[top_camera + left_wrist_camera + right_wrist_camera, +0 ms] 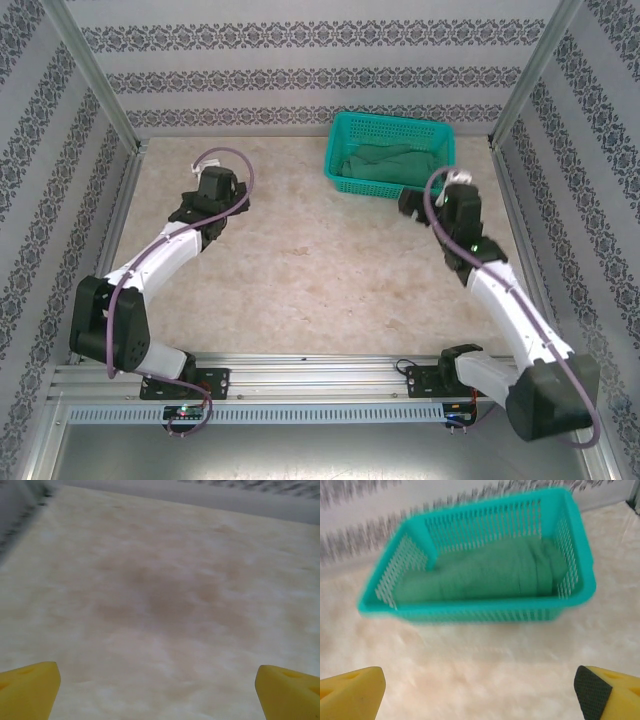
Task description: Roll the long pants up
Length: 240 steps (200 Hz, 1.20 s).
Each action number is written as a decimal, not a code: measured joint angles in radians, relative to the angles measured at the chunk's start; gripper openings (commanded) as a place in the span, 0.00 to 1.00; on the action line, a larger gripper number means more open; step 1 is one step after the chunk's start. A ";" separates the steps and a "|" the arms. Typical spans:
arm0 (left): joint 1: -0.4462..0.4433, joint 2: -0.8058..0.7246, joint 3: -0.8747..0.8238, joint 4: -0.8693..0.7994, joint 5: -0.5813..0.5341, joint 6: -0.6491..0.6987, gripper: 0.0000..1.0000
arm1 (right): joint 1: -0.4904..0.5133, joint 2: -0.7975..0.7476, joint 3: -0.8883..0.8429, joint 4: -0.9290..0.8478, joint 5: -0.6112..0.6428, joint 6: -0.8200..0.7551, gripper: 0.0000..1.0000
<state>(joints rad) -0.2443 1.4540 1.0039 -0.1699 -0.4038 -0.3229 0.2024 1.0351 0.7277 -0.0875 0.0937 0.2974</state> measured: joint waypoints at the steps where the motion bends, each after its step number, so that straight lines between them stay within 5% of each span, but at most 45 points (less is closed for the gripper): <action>1: 0.001 0.000 -0.002 0.001 -0.003 0.002 1.00 | 0.002 -0.003 -0.006 0.003 0.001 -0.005 0.98; 25: 0.036 0.005 -0.114 0.128 -0.045 0.086 1.00 | 0.035 -0.038 -0.135 0.035 0.044 -0.124 0.98; 48: 0.050 0.000 -0.349 0.425 -0.008 0.252 1.00 | 0.034 -0.038 -0.158 0.068 0.083 -0.163 0.98; 85: 0.092 -0.046 -0.515 0.596 0.083 0.372 1.00 | 0.007 -0.045 -0.186 0.124 0.089 -0.166 0.98; 146: 0.138 -0.127 -0.621 0.812 0.248 0.377 1.00 | -0.034 -0.023 -0.246 0.187 0.095 -0.161 0.98; 192: 0.195 0.090 -0.626 0.980 0.222 0.324 1.00 | -0.075 -0.028 -0.409 0.394 0.114 -0.222 0.96; 240: 0.200 0.098 -0.660 1.047 0.224 0.310 1.00 | -0.103 0.159 -0.468 0.656 0.090 -0.257 0.91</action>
<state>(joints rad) -0.0444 1.5520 0.3443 0.8772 -0.1799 -0.0128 0.0994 1.1942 0.2600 0.5682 0.1833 0.0406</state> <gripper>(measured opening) 0.998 0.940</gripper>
